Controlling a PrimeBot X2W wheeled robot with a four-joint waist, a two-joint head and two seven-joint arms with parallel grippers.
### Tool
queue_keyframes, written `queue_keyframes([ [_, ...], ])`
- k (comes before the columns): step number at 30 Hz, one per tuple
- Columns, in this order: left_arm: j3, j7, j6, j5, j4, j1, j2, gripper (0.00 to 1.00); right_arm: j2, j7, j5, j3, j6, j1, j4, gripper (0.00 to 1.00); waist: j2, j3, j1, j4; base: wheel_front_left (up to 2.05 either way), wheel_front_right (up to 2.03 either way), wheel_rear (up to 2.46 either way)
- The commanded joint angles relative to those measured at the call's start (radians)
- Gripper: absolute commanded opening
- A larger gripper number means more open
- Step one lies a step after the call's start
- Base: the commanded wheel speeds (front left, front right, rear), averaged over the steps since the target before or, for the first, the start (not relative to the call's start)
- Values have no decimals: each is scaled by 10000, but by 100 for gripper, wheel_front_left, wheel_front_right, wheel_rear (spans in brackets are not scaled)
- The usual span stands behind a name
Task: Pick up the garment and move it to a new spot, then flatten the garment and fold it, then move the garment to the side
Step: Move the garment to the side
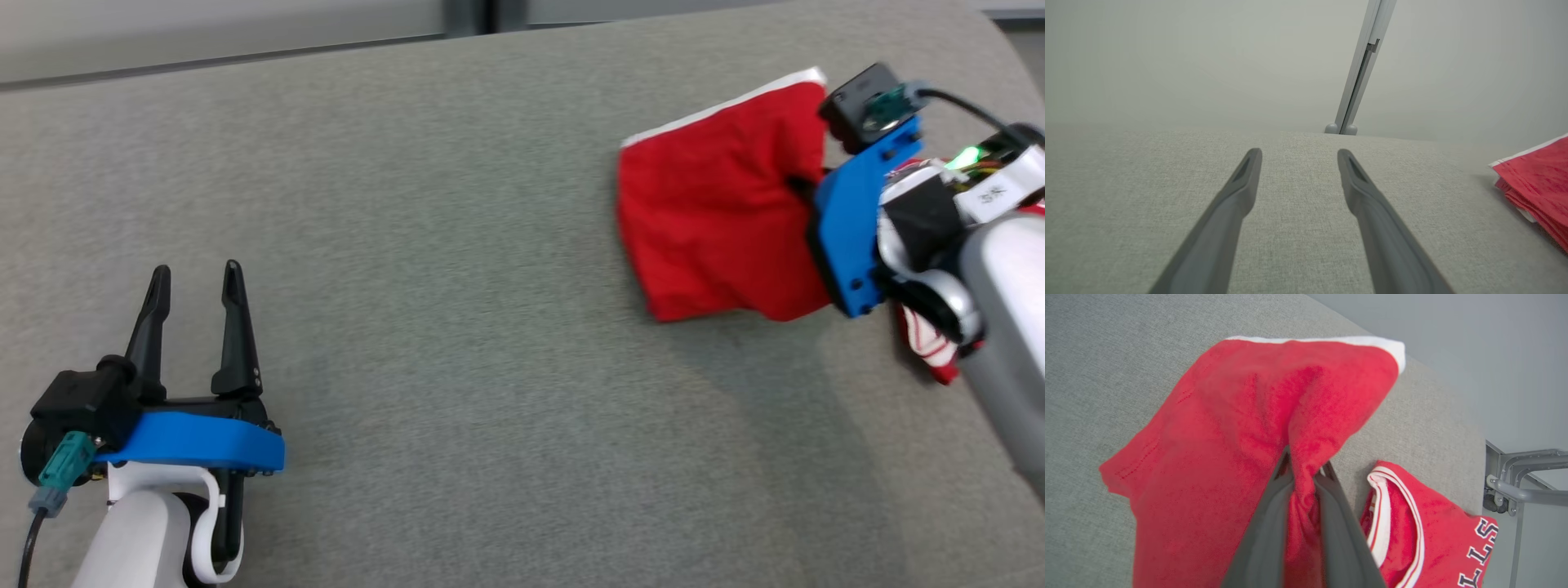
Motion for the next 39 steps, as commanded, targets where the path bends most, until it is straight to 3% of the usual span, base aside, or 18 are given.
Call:
queue_keyframes([
  [1,-19,19,74,-7,-141,110,-12,100,-389,253,74,-10,3,-140,-361,0,-1,-203,0,-444,0,0,0],
  [6,-98,211,115,75,-455,1,93,100,-1799,751,201,38,3,46,-1270,0,-1,8,0,-1000,0,0,0],
  [13,-270,578,48,184,-774,-417,334,100,-3303,-72,339,105,3,266,-662,0,-1,629,0,-1200,0,0,0],
  [20,-278,1009,101,321,-1238,-728,739,100,-3924,-1490,-502,186,1,-31,899,0,-1,1435,0,-1030,0,0,0],
  [26,-185,1220,149,371,-1688,-993,994,100,-3496,-3028,-1313,-229,3,-461,2383,0,-1,2118,0,-865,0,0,0],
  [27,-189,1226,156,375,-1700,-1031,1006,100,-3446,-3297,-1434,-278,1,-519,2577,8,-1,2164,0,-857,0,0,0],
  [28,-192,1234,176,377,-1718,-1070,1012,100,-3378,-3547,-1552,-316,1,-587,2745,40,-1,2195,0,-855,0,0,0],
  [29,-196,1234,189,381,-1710,-1104,1011,100,-3265,-3790,-1598,-358,1,-631,2934,94,-1,2208,0,-859,0,0,0],
  [30,-209,1224,193,384,-1682,-1121,999,100,-3165,-4053,-1709,-427,1,-694,3086,100,-1,2196,0,-872,0,0,0],
  [39,-410,772,127,180,-995,-718,643,100,-1948,-5321,-1844,-1702,3,-176,4309,100,-1,1017,0,-802,0,0,0],
])
